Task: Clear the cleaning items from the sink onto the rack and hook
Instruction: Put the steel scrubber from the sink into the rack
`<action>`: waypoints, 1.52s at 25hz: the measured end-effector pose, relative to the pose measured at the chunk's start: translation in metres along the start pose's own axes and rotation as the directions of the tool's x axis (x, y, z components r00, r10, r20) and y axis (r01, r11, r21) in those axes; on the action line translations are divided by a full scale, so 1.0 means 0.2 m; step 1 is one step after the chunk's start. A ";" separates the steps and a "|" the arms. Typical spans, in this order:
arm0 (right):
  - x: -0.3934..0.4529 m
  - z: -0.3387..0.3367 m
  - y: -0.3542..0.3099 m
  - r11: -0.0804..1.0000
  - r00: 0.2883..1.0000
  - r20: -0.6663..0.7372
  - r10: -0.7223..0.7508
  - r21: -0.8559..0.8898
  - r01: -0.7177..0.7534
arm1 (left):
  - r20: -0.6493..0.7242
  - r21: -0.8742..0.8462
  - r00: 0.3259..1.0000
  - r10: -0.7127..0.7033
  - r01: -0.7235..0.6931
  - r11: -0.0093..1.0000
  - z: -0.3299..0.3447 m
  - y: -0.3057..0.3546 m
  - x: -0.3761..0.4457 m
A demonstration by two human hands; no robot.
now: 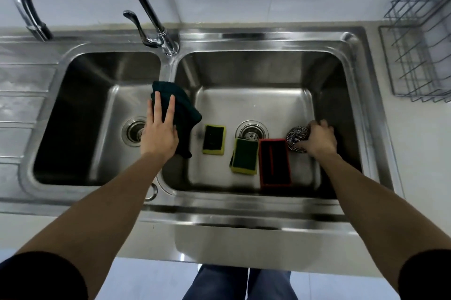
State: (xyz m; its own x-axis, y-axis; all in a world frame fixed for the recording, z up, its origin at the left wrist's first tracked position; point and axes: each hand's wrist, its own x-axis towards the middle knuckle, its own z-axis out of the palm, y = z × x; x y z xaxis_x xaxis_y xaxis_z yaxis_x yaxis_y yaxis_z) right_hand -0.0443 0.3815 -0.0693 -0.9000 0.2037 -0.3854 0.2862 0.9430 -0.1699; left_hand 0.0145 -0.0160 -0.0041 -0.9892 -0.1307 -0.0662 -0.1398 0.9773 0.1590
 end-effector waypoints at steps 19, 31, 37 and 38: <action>-0.60 -1.88 0.34 0.624 0.575 -0.817 -0.038 0.430 0.653 | -0.294 -0.529 0.805 0.515 -0.586 0.614 -0.71 1.80 0.09; -0.33 -2.19 0.54 0.981 0.759 -0.628 -0.170 -0.035 0.190 | -0.221 -0.368 0.679 0.700 -0.723 0.585 -0.70 2.41 0.04; -0.30 -2.14 0.60 0.977 0.844 -0.517 -0.144 0.063 0.205 | -0.191 -0.355 0.694 0.694 -0.708 0.611 -0.71 2.42 0.04; -0.29 -2.13 0.62 0.973 0.851 -0.503 -0.150 0.076 0.216 | -0.195 -0.354 0.691 0.696 -0.712 0.607 -0.71 2.42 0.04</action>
State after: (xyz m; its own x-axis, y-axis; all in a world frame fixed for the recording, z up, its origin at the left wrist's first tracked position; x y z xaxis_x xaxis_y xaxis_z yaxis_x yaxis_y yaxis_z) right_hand -0.0967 0.5984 0.3182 -0.9743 0.1646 0.1538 0.1091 0.9421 -0.3172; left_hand -0.0673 0.4315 0.2126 -0.7894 0.5574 0.2572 0.6034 0.6276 0.4919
